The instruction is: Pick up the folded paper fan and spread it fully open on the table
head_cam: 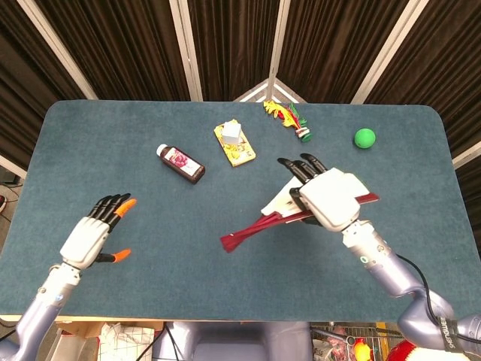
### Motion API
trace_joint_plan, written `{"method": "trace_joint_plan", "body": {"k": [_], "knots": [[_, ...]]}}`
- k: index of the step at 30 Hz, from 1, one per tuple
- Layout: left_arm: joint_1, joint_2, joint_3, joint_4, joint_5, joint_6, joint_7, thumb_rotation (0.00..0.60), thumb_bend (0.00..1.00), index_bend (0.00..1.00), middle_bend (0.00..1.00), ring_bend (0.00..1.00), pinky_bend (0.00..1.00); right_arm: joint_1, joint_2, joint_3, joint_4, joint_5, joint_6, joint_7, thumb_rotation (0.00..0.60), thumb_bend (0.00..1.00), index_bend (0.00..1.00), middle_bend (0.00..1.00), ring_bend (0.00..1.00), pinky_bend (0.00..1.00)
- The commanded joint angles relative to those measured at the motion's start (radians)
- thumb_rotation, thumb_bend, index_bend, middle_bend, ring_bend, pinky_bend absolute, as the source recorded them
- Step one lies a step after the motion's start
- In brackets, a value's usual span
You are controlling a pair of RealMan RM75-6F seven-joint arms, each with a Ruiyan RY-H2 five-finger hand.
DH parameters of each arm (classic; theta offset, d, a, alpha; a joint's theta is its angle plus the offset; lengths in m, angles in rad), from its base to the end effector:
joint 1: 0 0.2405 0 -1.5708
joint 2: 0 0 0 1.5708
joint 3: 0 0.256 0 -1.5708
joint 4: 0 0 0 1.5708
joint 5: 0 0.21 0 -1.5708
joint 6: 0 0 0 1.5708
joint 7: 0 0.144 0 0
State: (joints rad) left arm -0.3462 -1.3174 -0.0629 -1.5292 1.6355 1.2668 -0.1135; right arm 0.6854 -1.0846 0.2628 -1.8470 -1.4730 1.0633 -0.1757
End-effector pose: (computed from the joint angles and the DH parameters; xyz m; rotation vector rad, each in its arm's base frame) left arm -0.2404 0.2491 0.0688 -1.7285 -0.9934 -1.1700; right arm -0.0931 -0.3239 0.1259 1.9273 -0.5780 1.2333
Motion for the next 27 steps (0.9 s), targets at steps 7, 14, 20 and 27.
{"method": "trace_joint_plan", "body": {"k": [7, 14, 20, 27], "knots": [[-0.032, -0.034, 0.011, 0.014, 0.010, -0.015, -0.101, 0.600, 0.07, 0.01, 0.00, 0.00, 0.00, 0.083, -0.017, 0.029, -0.140, 0.053, -0.082, -0.099, 0.600, 0.40, 0.82, 0.15, 0.22, 0.15], [-0.053, -0.076, 0.023, 0.040, 0.021, -0.013, -0.177, 0.600, 0.07, 0.03, 0.00, 0.00, 0.00, 0.174, -0.076, 0.056, -0.245, 0.171, -0.127, -0.286, 0.600, 0.40, 0.82, 0.15, 0.22, 0.15], [-0.065, -0.124, 0.030, 0.063, 0.031, 0.002, -0.233, 0.600, 0.07, 0.06, 0.00, 0.00, 0.00, 0.246, -0.144, 0.086, -0.309, 0.297, -0.099, -0.424, 0.600, 0.40, 0.82, 0.15, 0.22, 0.15], [-0.073, -0.184, 0.047, 0.114, 0.043, 0.011, -0.248, 0.600, 0.07, 0.08, 0.00, 0.00, 0.00, 0.298, -0.189, 0.109, -0.362, 0.386, -0.037, -0.504, 0.600, 0.40, 0.82, 0.15, 0.22, 0.15]]}}
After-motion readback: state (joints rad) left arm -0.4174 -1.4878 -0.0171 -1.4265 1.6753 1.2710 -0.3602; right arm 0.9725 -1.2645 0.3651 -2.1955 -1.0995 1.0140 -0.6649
